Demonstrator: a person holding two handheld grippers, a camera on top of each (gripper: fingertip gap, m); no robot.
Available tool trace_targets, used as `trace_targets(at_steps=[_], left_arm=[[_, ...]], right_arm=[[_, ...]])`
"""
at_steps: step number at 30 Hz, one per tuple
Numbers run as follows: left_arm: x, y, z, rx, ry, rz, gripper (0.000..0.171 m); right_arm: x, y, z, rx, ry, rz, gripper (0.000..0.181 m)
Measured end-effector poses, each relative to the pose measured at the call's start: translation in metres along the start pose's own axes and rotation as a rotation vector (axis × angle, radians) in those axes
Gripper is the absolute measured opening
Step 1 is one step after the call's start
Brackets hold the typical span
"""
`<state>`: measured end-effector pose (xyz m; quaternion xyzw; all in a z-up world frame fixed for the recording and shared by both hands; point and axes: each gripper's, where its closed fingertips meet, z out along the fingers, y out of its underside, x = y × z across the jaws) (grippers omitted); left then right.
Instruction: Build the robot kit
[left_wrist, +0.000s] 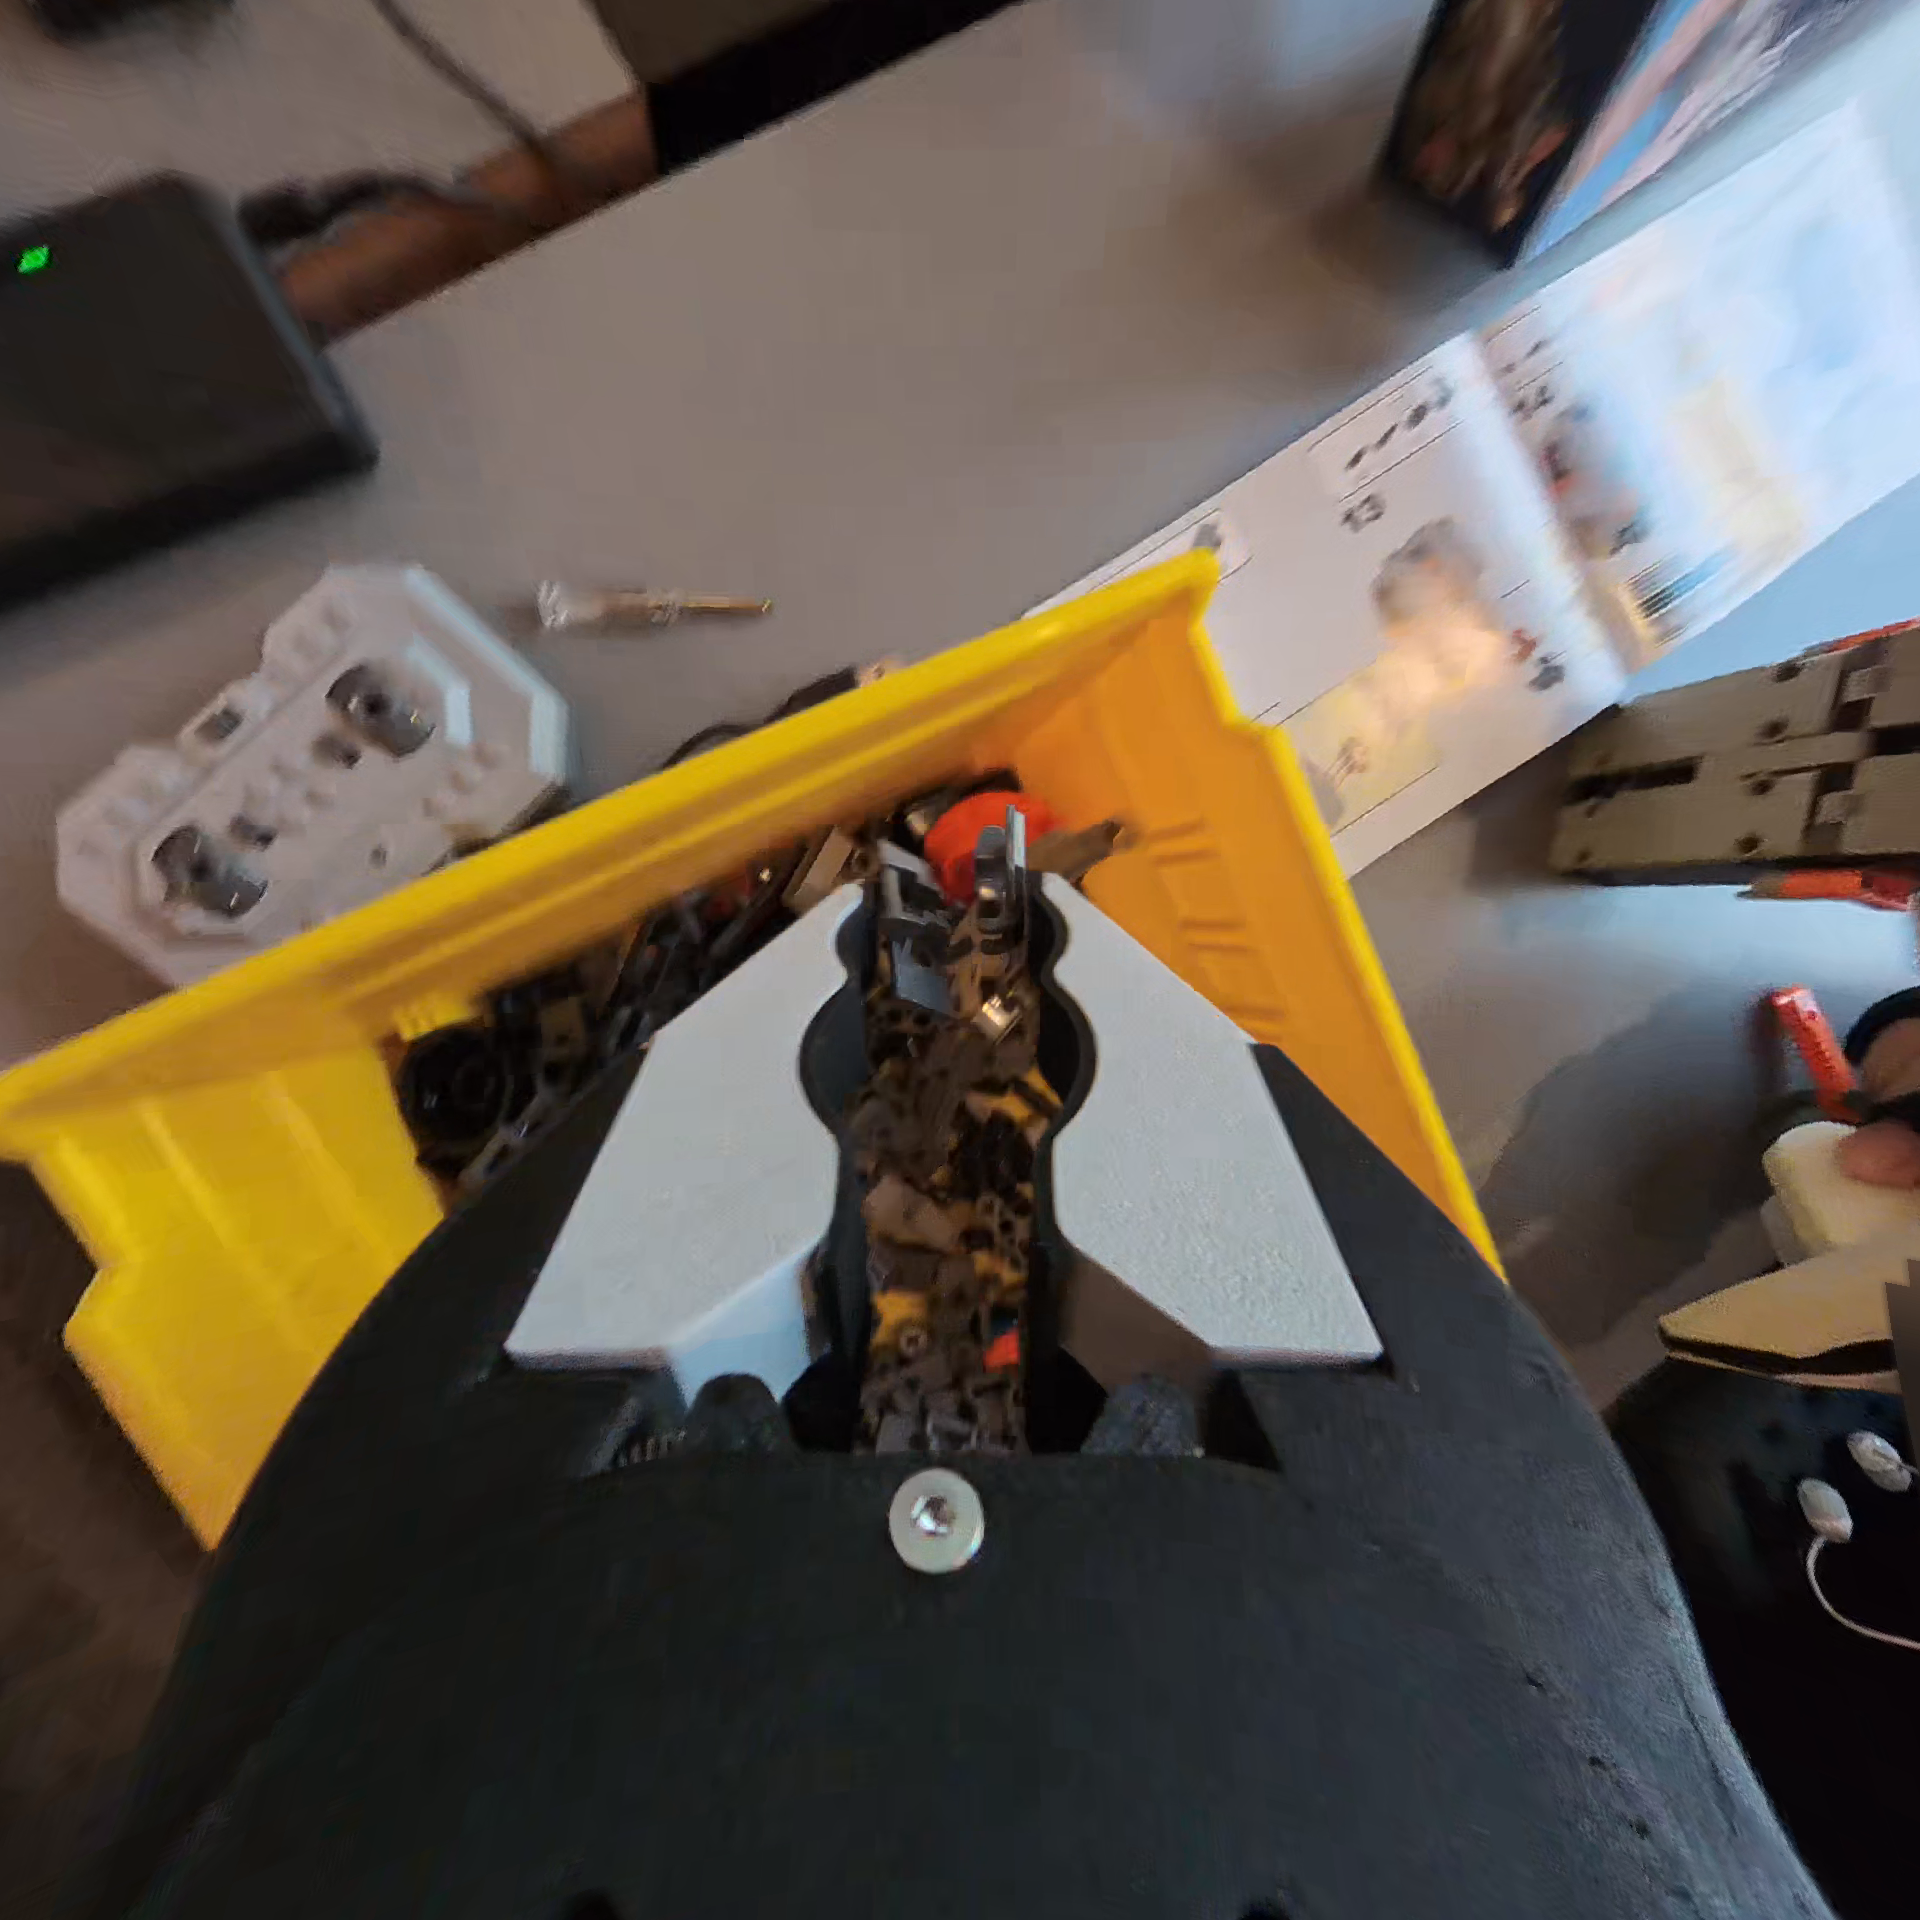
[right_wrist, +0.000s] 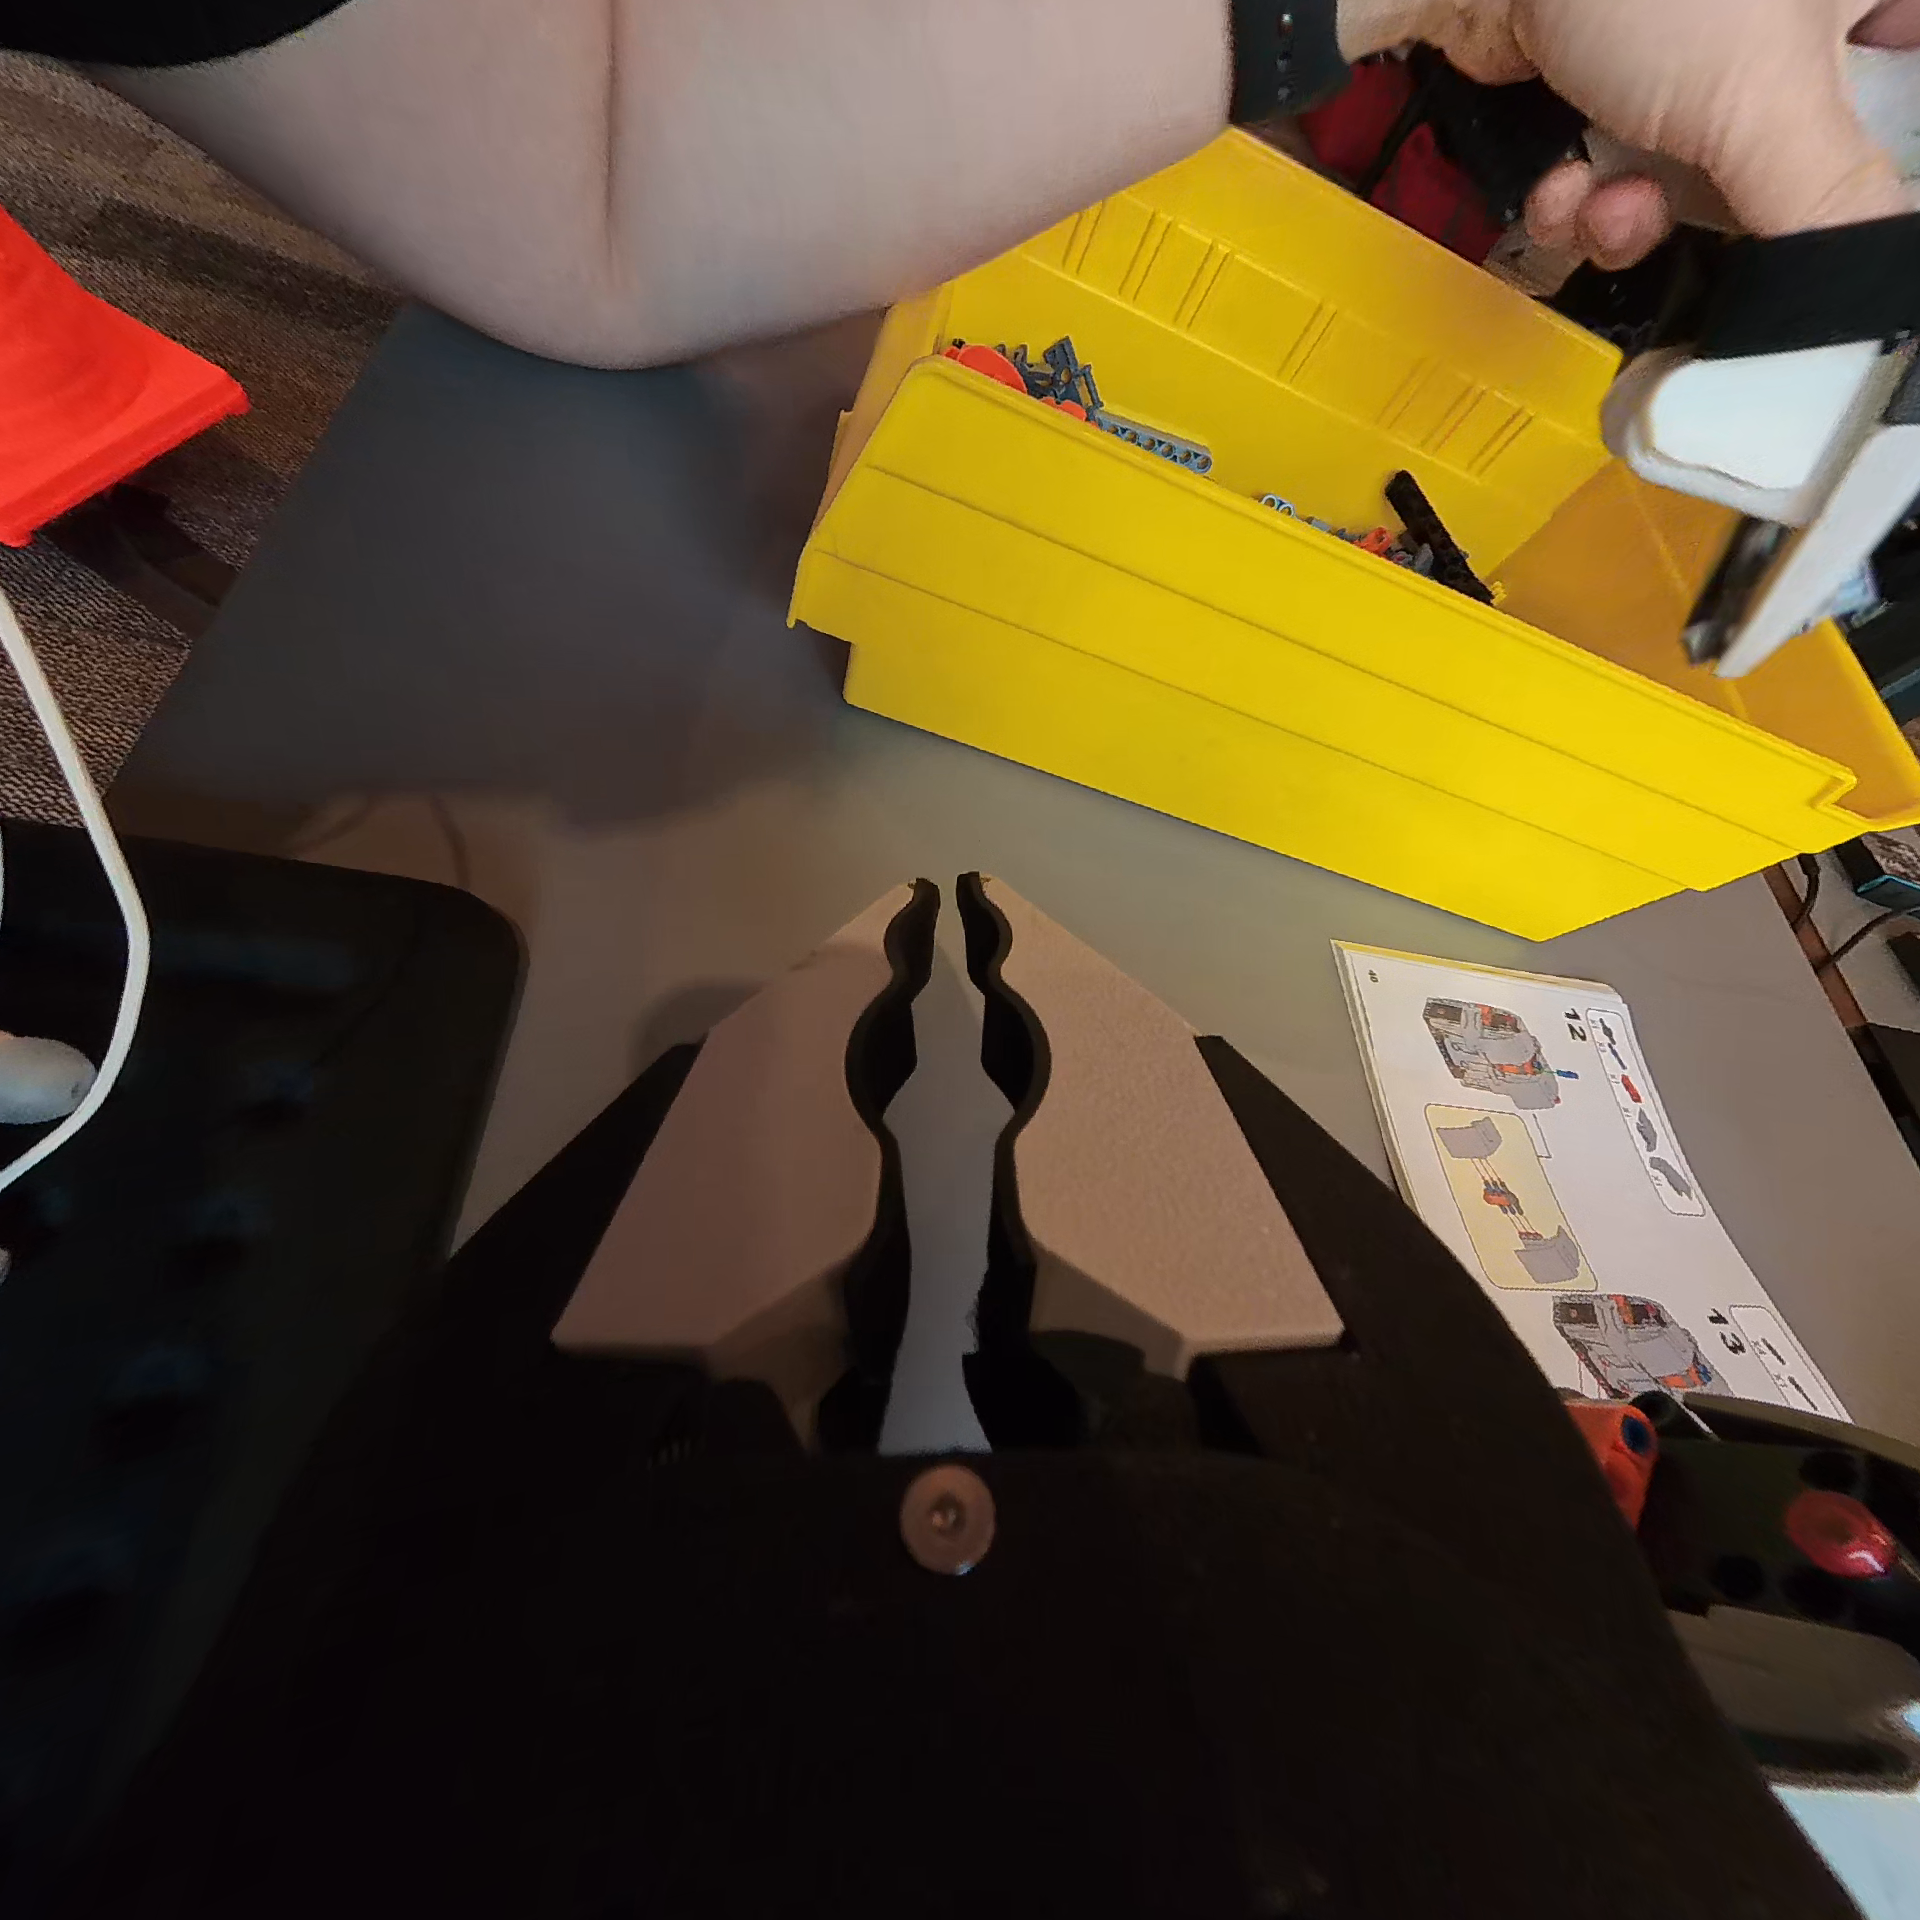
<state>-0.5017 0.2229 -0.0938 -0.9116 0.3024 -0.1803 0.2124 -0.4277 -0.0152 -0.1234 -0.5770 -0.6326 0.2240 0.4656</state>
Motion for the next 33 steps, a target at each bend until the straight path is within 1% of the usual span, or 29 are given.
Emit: trace_targets(at_steps=[1,2,3,4,5,7,9,10,12,15,17,18,21,23,27,33], left_arm=[[0.004,-0.002,0.001,0.005,0.008,0.012,0.045],[0.005,0.001,0.0,-0.006,0.008,0.019,0.059],[0.004,0.008,-0.002,-0.04,-0.006,0.01,0.062],[0.0,0.019,-0.005,-0.092,-0.027,-0.014,0.064],[-0.005,0.034,-0.008,-0.153,-0.046,-0.051,0.061],[-0.015,0.073,-0.014,-0.321,-0.076,-0.156,0.056],[-0.031,0.108,-0.018,-0.478,-0.139,-0.224,0.053],[-0.037,0.121,-0.018,-0.538,-0.163,-0.245,0.052],[-0.044,0.133,-0.016,-0.603,-0.182,-0.273,0.052],[-0.046,0.14,-0.014,-0.651,-0.191,-0.257,0.049],[-0.041,0.147,-0.012,-0.692,-0.171,-0.237,0.039],[-0.041,0.151,-0.012,-0.72,-0.172,-0.228,0.041],[-0.041,0.159,-0.01,-0.767,-0.175,-0.212,0.042],[-0.042,0.158,-0.008,-0.764,-0.171,-0.209,0.041],[-0.041,0.156,-0.003,-0.764,-0.147,-0.207,0.033],[-0.04,0.157,-0.004,-0.768,-0.138,-0.185,0.031]], right_arm=[[0.0,0.0,0.0,-0.001,-0.001,0.0,0.004],[0.0,0.0,0.0,-0.001,-0.001,-0.002,0.004],[0.0,0.0,0.0,-0.001,0.0,-0.004,0.004],[0.0,0.0,0.0,0.0,0.001,-0.005,0.004],[0.0,0.0,0.0,0.001,-0.001,-0.003,0.004],[0.0,0.0,0.0,-0.002,-0.001,-0.002,0.004],[0.0,0.001,0.001,-0.005,-0.002,-0.005,0.004],[-0.001,0.001,0.001,-0.007,-0.002,-0.007,0.004],[-0.001,0.001,0.001,-0.011,-0.002,-0.013,0.004],[-0.001,0.001,0.001,-0.012,-0.003,-0.018,0.004],[-0.001,0.002,0.001,-0.013,-0.004,-0.018,0.004],[-0.002,0.002,0.001,-0.014,-0.004,-0.018,0.004],[-0.002,0.002,0.001,-0.015,-0.003,-0.023,0.004],[-0.002,0.002,0.001,-0.016,-0.004,-0.025,0.004],[-0.003,0.003,0.001,-0.02,-0.007,-0.026,0.004],[-0.003,0.003,0.002,-0.024,-0.007,-0.03,0.004]])
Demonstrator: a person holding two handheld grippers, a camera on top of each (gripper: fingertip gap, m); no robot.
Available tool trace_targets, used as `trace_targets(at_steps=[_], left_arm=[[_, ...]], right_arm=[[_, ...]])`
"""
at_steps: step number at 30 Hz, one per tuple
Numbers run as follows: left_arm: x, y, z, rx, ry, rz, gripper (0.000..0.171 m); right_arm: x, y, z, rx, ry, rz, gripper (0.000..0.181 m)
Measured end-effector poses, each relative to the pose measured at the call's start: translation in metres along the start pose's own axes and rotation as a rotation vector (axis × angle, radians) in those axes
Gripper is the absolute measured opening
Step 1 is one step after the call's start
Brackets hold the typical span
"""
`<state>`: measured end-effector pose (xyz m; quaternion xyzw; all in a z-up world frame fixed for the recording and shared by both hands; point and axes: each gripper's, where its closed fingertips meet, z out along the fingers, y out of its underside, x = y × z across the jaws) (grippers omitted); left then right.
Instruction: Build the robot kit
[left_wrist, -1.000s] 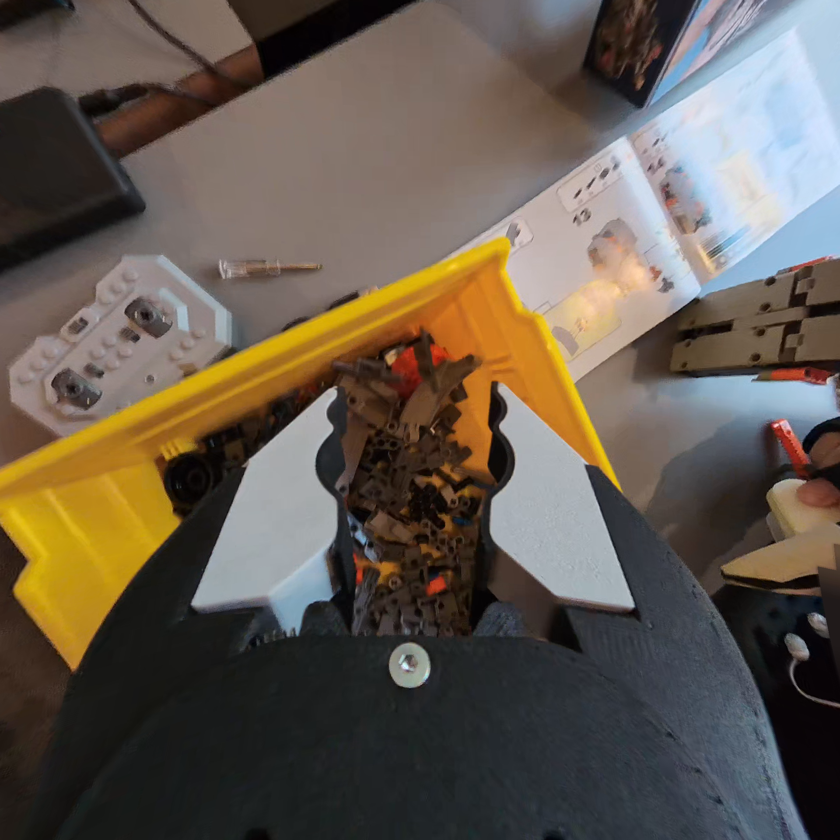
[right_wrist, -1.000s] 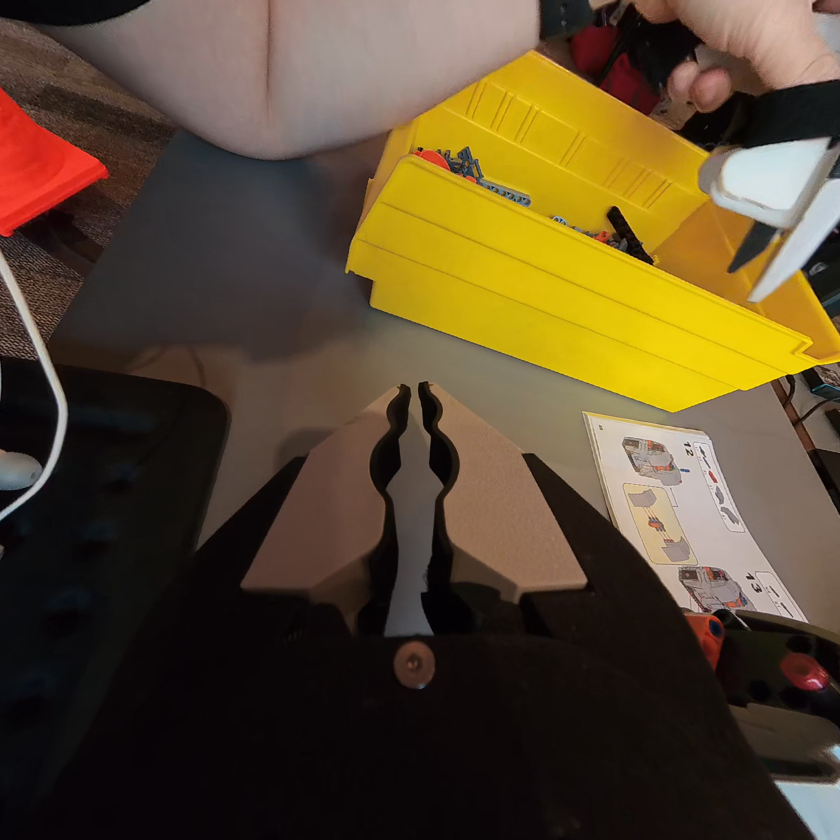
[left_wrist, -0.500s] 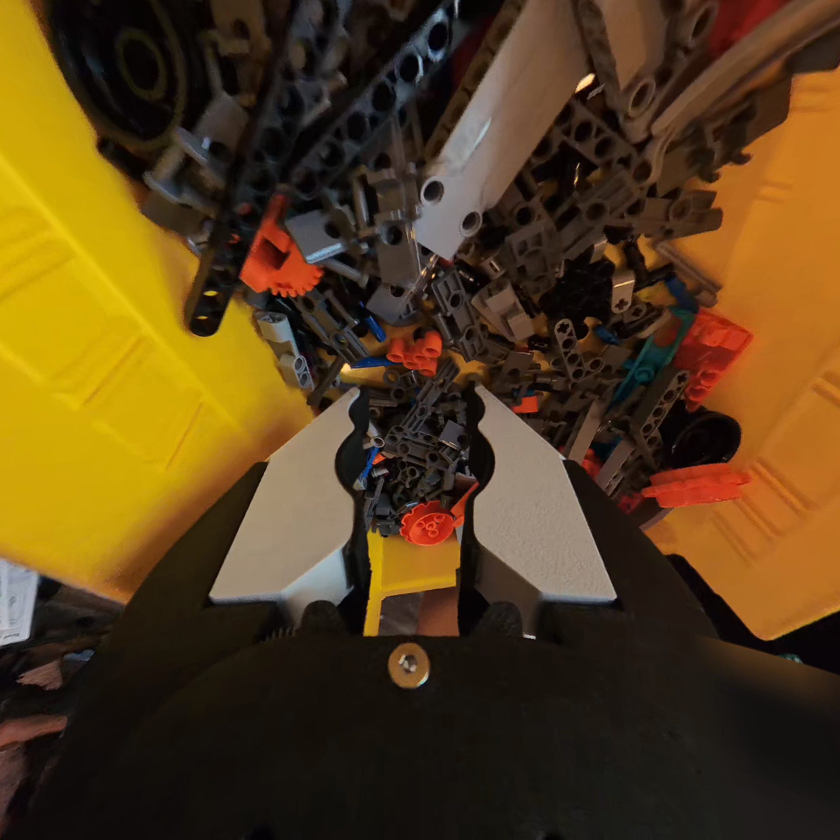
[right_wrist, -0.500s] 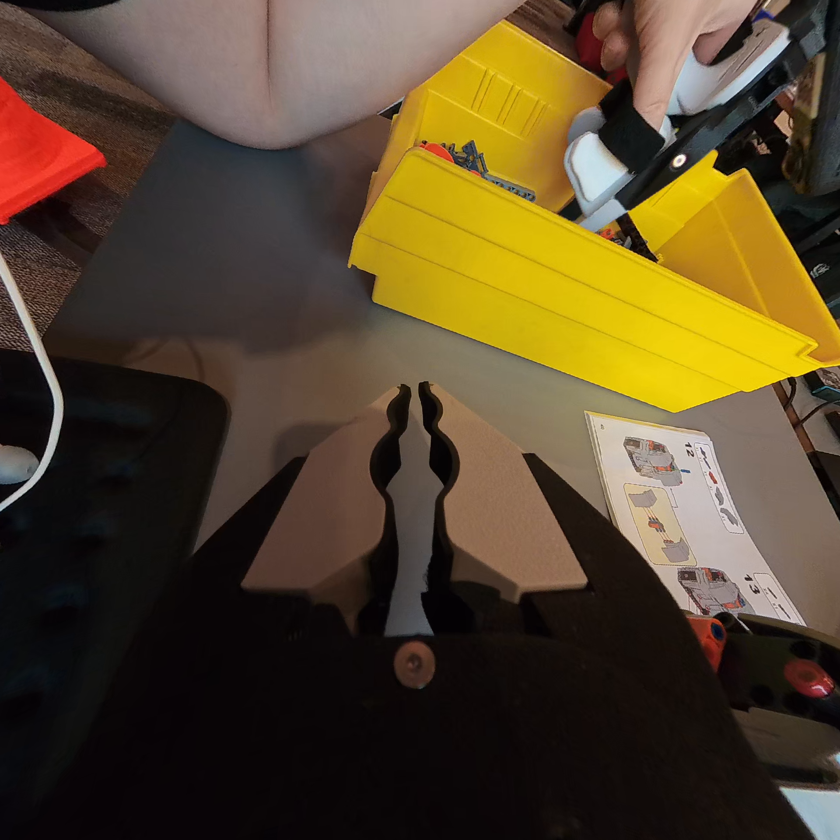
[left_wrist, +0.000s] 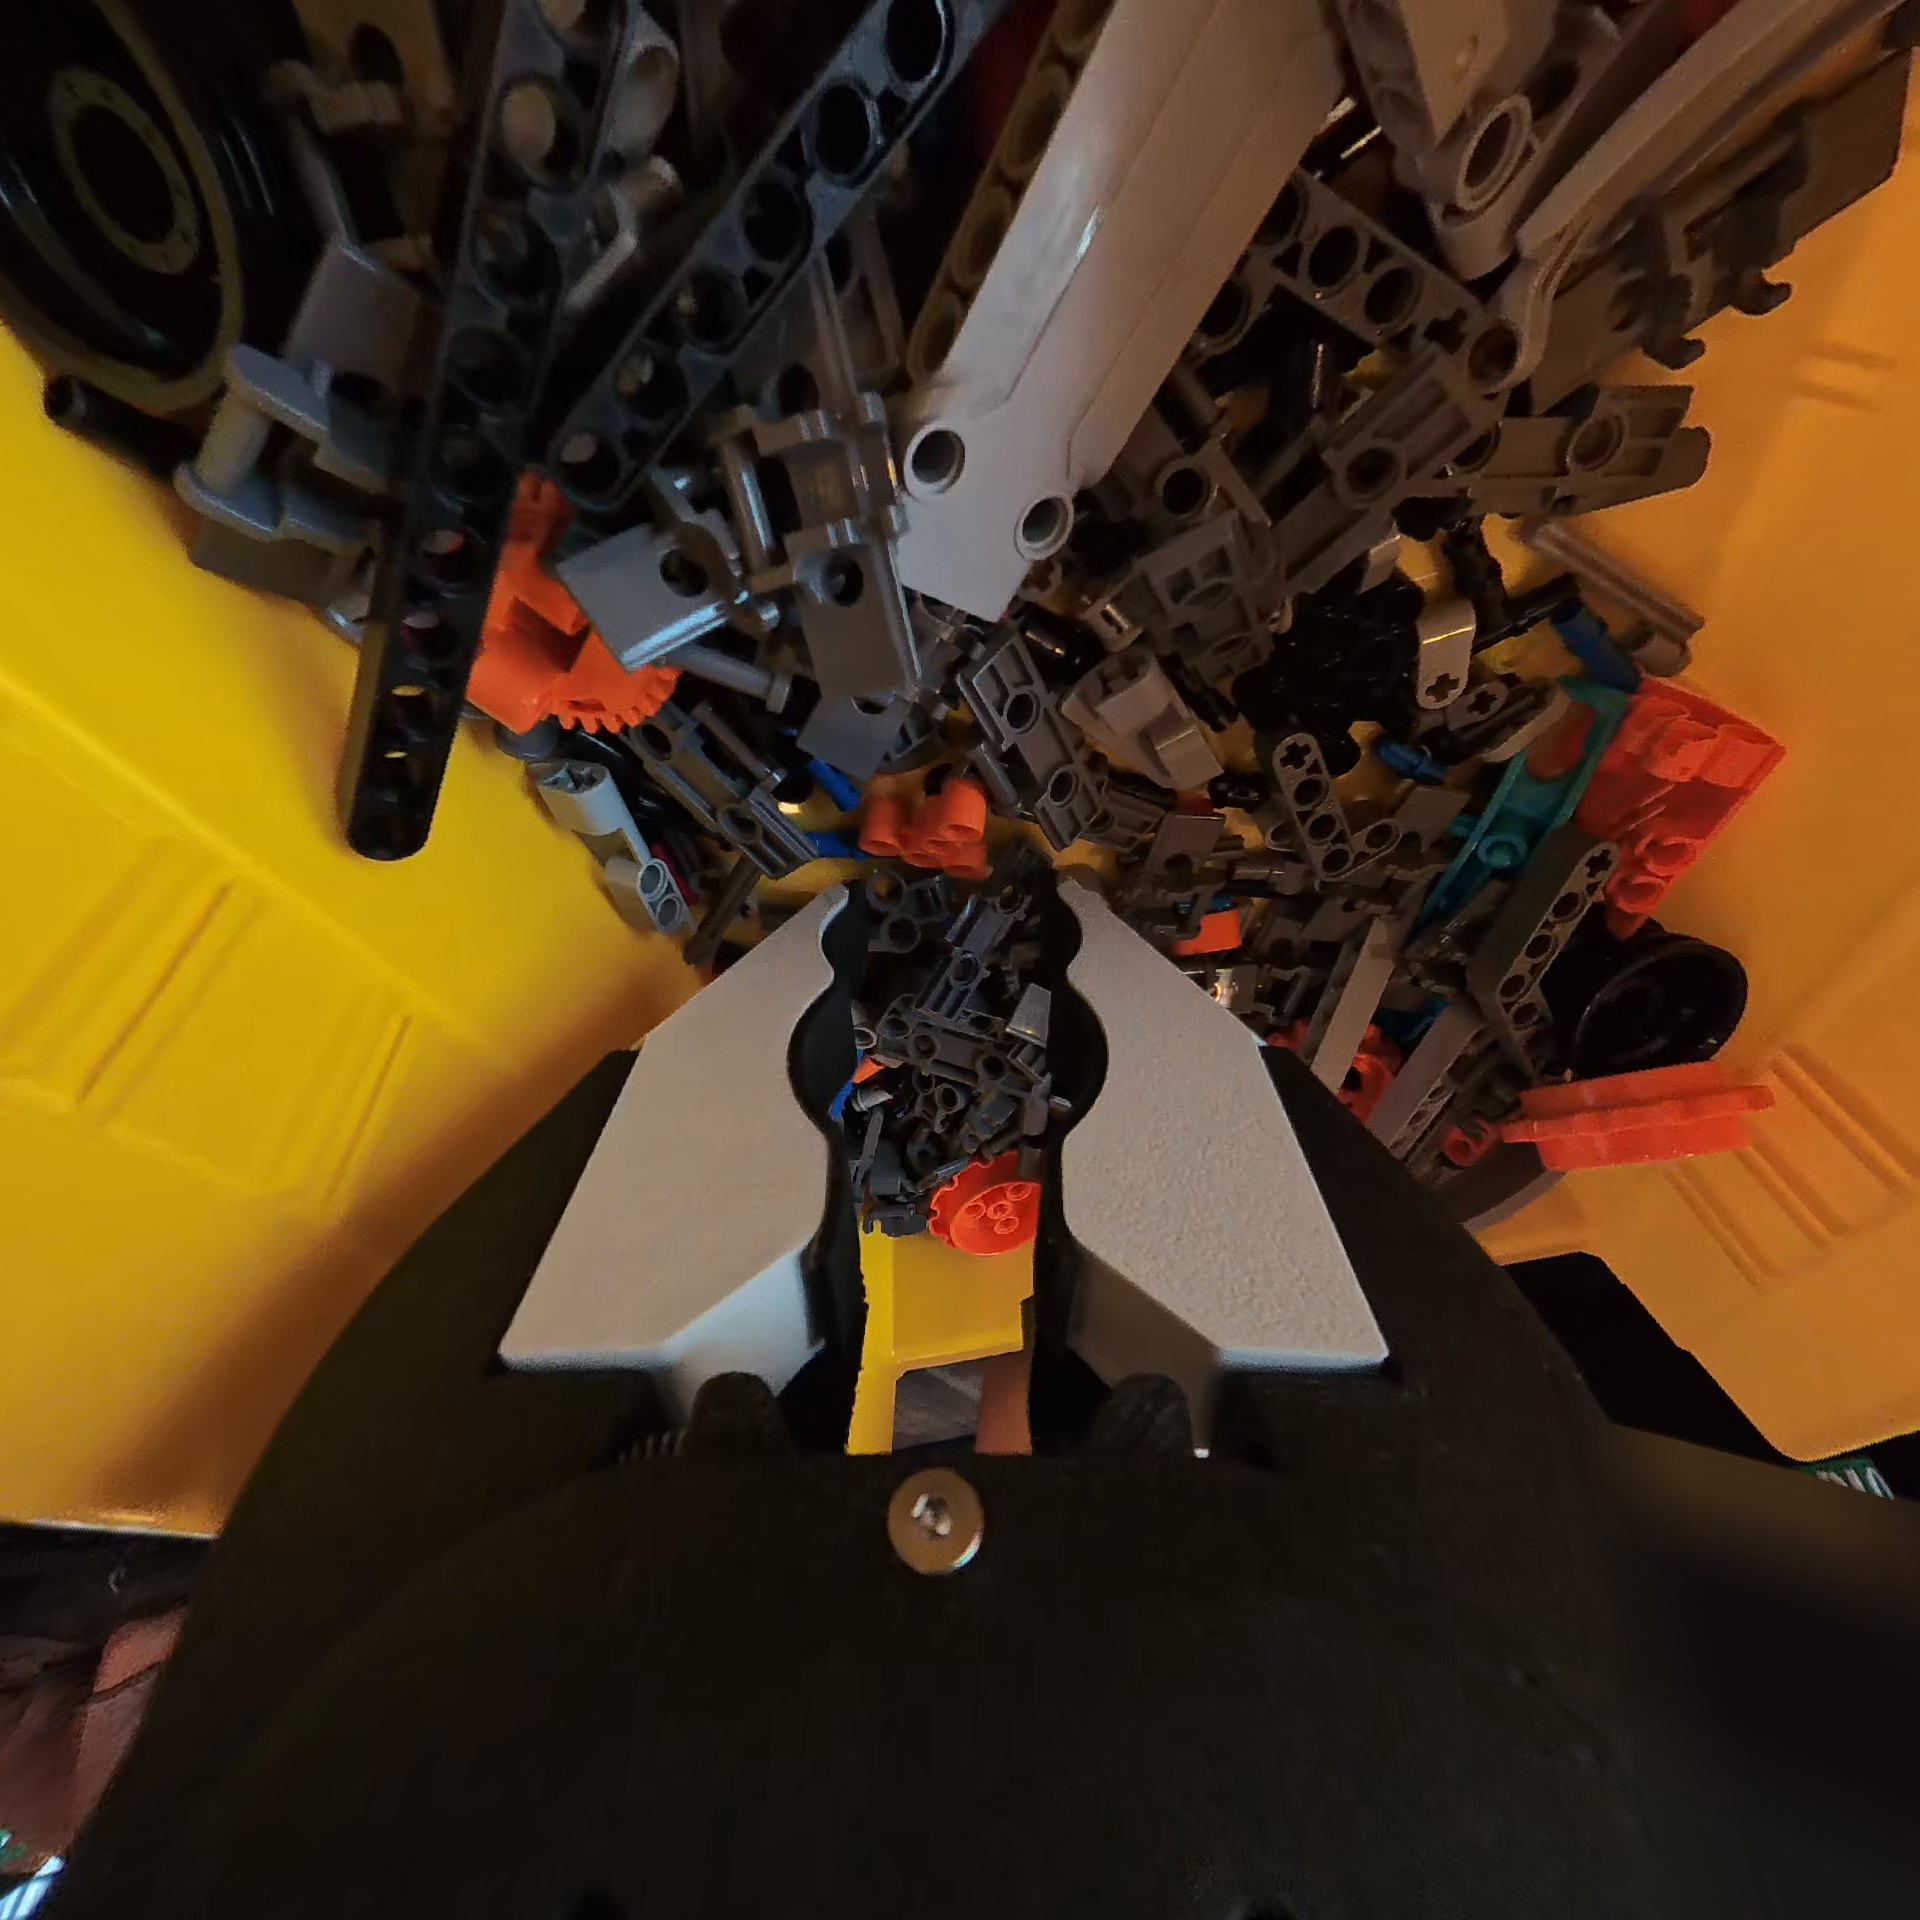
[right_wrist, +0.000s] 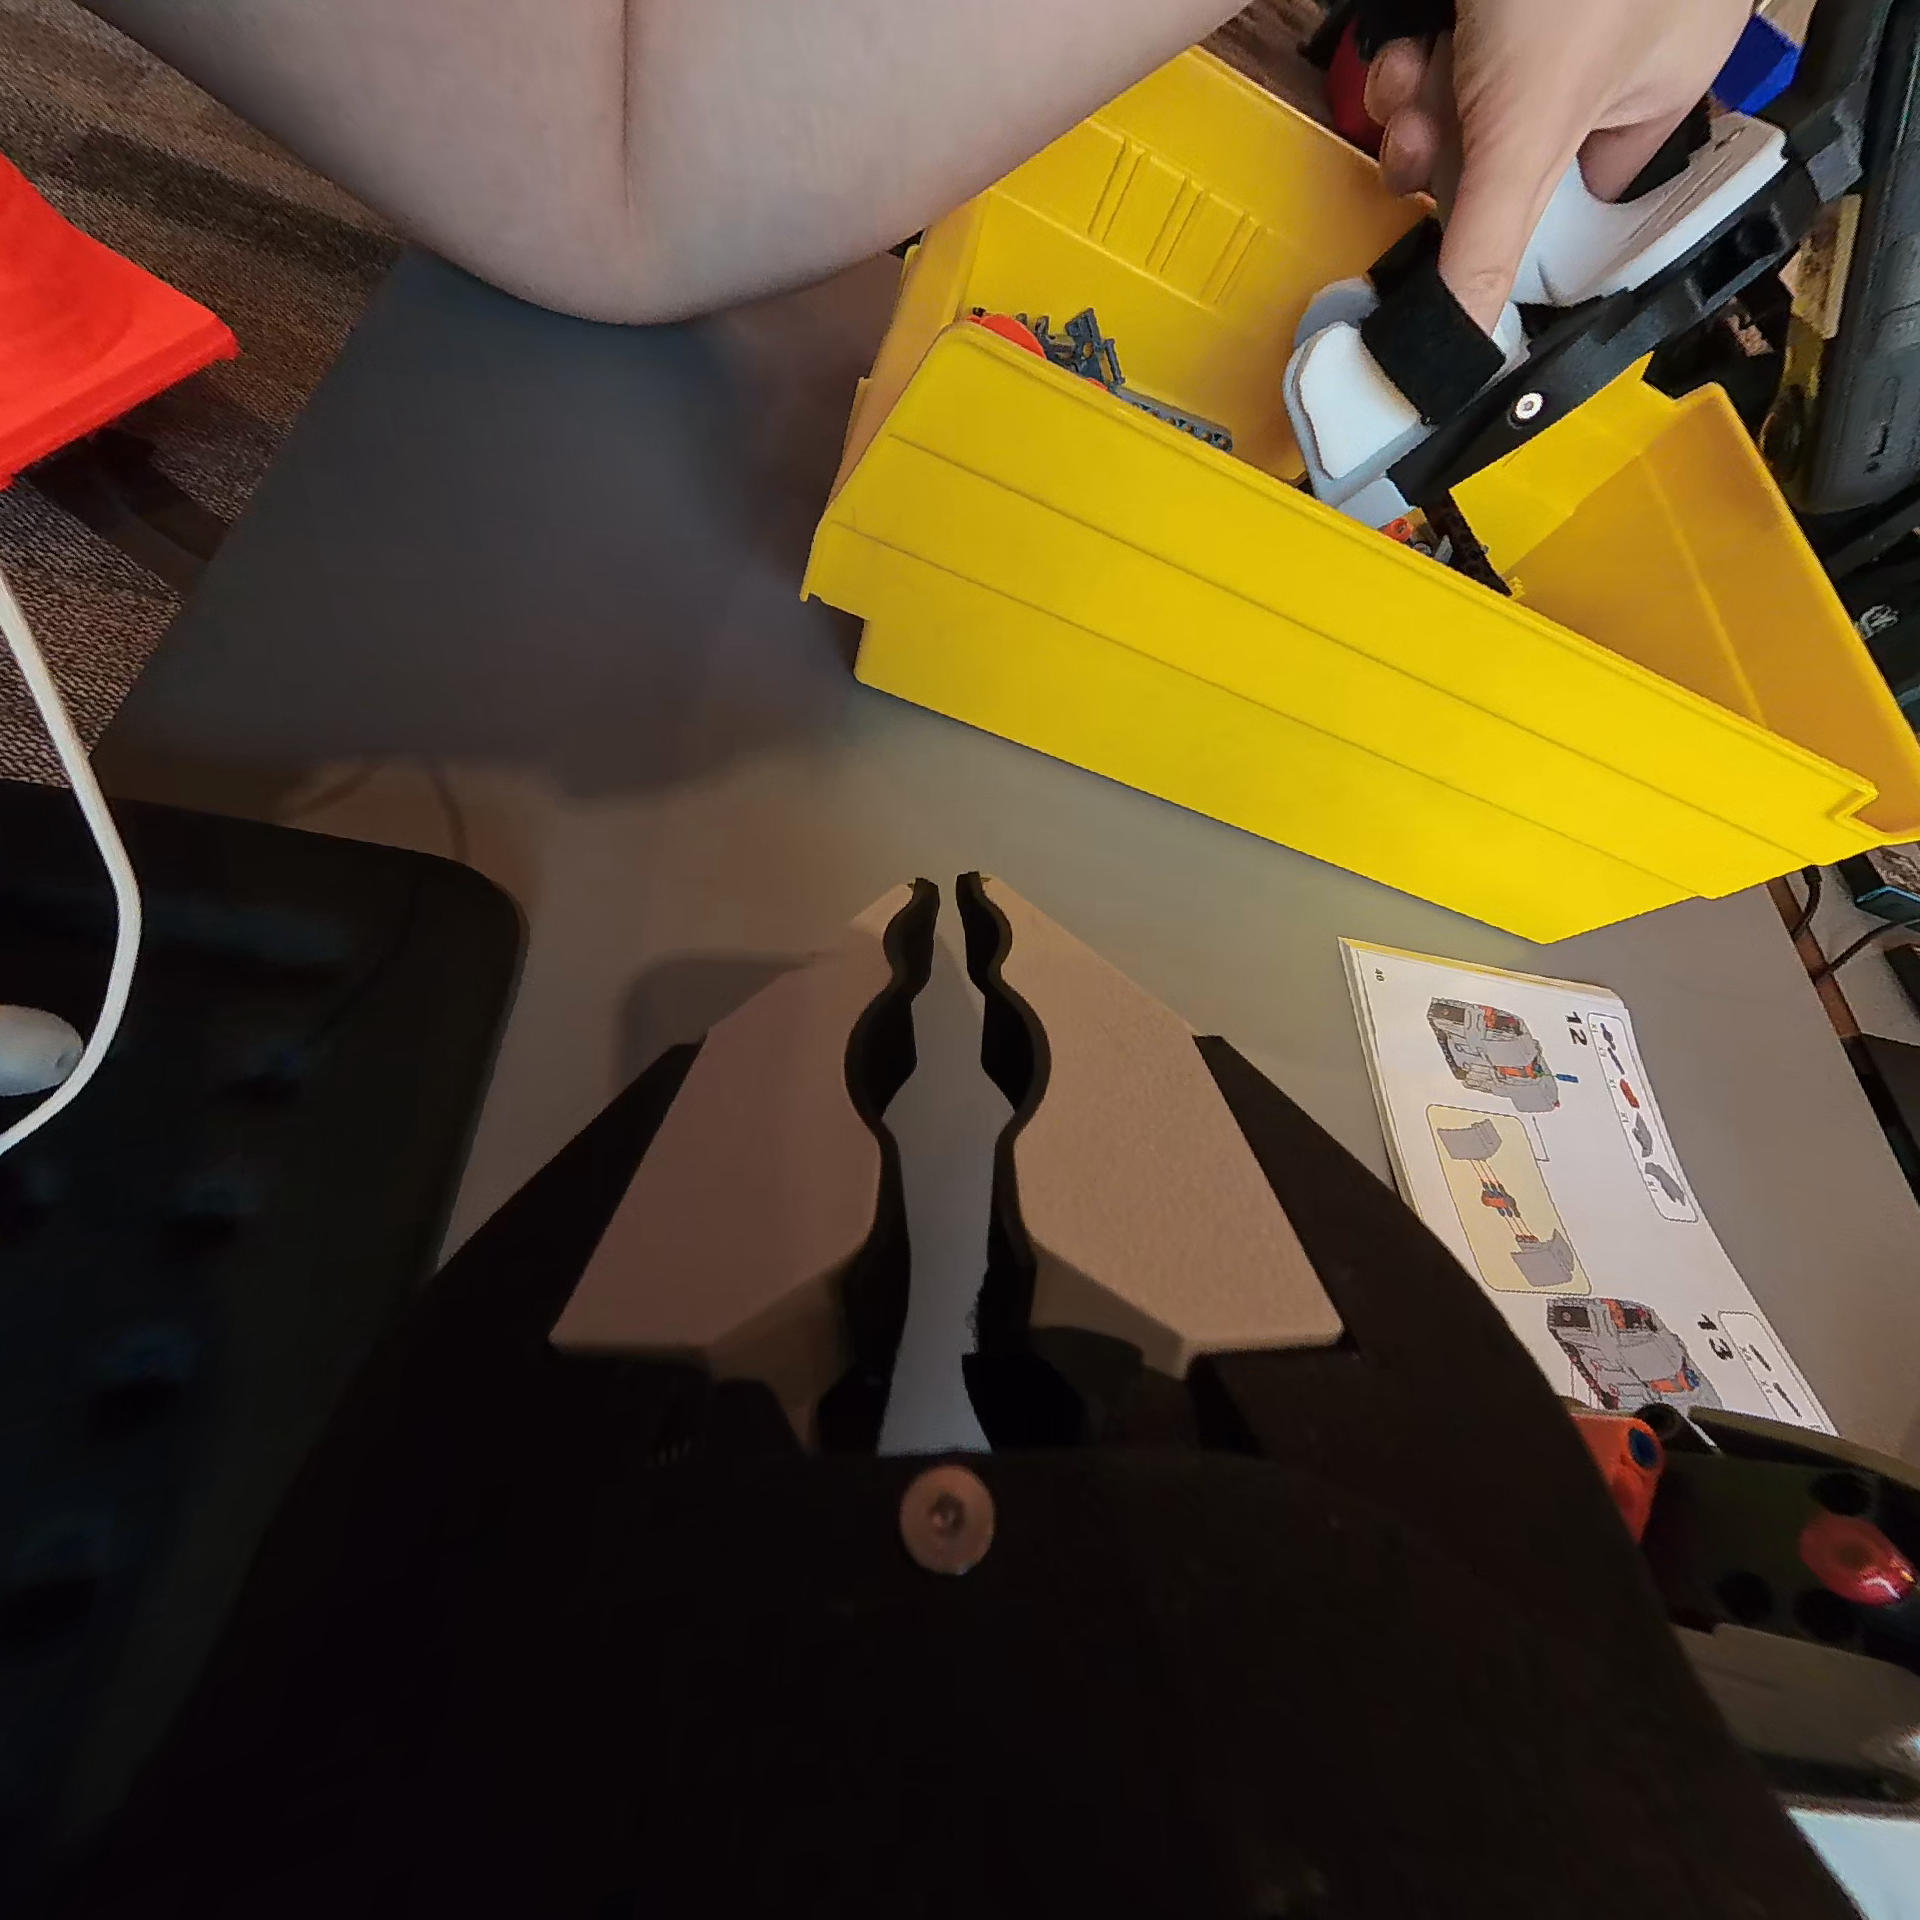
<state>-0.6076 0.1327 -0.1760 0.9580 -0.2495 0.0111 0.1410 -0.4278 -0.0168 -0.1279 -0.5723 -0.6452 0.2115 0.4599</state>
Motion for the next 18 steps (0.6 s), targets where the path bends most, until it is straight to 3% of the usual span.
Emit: trace_targets(at_steps=[1,2,3,10,13,18], left_arm=[[0.0,0.001,0.0,-0.006,-0.001,0.005,0.031],[0.002,0.003,0.0,-0.016,0.003,0.009,0.016],[0.002,0.005,0.001,-0.025,0.002,0.012,0.011],[0.002,0.006,-0.009,0.009,-0.029,0.046,0.011],[0.013,-0.015,-0.036,0.195,0.003,0.068,0.011],[0.072,-0.072,-0.106,0.658,0.203,0.222,0.006]], right_arm=[[0.0,0.0,0.0,0.0,0.0,-0.002,0.004],[0.0,0.0,0.0,0.0,0.0,-0.003,0.004],[0.0,0.0,0.0,0.0,0.0,-0.004,0.004],[-0.001,0.0,0.0,-0.003,-0.003,-0.01,0.004],[-0.001,0.0,0.0,-0.002,-0.003,-0.009,0.004],[-0.002,0.002,0.002,-0.009,-0.009,-0.011,0.004]])
